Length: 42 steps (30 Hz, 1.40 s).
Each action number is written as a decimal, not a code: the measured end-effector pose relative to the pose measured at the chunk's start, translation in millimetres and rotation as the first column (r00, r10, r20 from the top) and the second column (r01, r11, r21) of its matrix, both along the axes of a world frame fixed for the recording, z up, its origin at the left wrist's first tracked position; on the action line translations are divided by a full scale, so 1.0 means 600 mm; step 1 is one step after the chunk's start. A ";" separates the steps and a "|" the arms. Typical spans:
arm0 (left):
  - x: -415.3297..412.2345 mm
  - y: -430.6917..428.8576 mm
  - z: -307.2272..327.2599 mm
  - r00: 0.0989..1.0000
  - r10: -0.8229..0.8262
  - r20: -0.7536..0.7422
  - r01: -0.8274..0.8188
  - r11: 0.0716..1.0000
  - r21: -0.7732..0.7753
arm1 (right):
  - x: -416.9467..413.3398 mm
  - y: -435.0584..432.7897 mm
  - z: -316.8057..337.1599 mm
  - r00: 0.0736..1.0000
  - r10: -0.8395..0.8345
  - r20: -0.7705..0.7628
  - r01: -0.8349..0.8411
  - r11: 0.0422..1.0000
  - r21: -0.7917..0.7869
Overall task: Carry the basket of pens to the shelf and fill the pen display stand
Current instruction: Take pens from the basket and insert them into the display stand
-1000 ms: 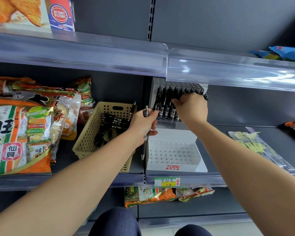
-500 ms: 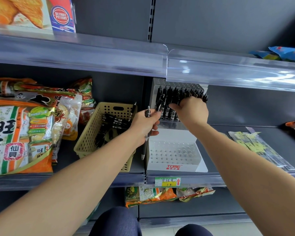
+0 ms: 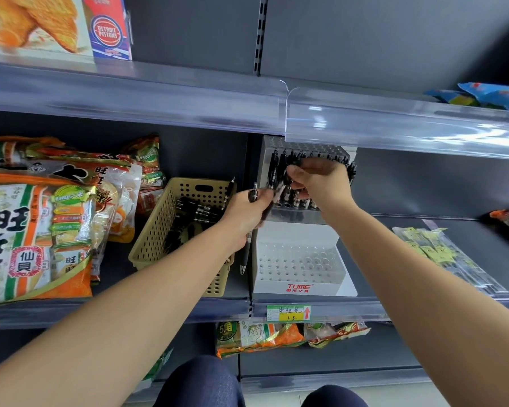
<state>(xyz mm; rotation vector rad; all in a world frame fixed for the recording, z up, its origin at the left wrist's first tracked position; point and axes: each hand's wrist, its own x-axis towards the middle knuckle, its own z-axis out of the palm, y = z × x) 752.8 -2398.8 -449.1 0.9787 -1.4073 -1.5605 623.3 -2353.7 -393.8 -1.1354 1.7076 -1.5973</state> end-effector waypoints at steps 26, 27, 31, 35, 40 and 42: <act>0.012 -0.009 -0.010 0.997 0.077 0.018 -0.076 0.996 -0.049 | -0.001 -0.029 -0.014 0.672 -0.267 -0.691 0.264 0.958 -0.114; 0.012 -0.010 -0.009 0.997 0.075 0.012 -0.074 0.996 -0.055 | 0.000 -0.030 -0.017 0.674 -0.271 -0.688 0.274 0.956 -0.107; 0.016 -0.008 -0.005 0.997 0.073 -0.009 -0.074 0.995 -0.070 | 0.002 -0.031 -0.029 0.604 -0.257 -0.755 0.344 0.938 -0.044; 0.021 -0.006 0.000 0.997 0.074 -0.013 -0.074 0.993 -0.089 | 0.005 -0.030 -0.026 0.602 -0.256 -0.756 0.373 0.928 -0.017; 0.022 -0.006 0.004 0.997 0.079 -0.008 -0.080 0.994 -0.081 | 0.004 -0.031 -0.032 0.592 -0.270 -0.759 0.386 0.922 -0.027; 0.023 -0.005 0.004 0.997 0.079 -0.009 -0.080 0.994 -0.077 | 0.003 -0.030 -0.037 0.570 -0.261 -0.779 0.390 0.920 -0.023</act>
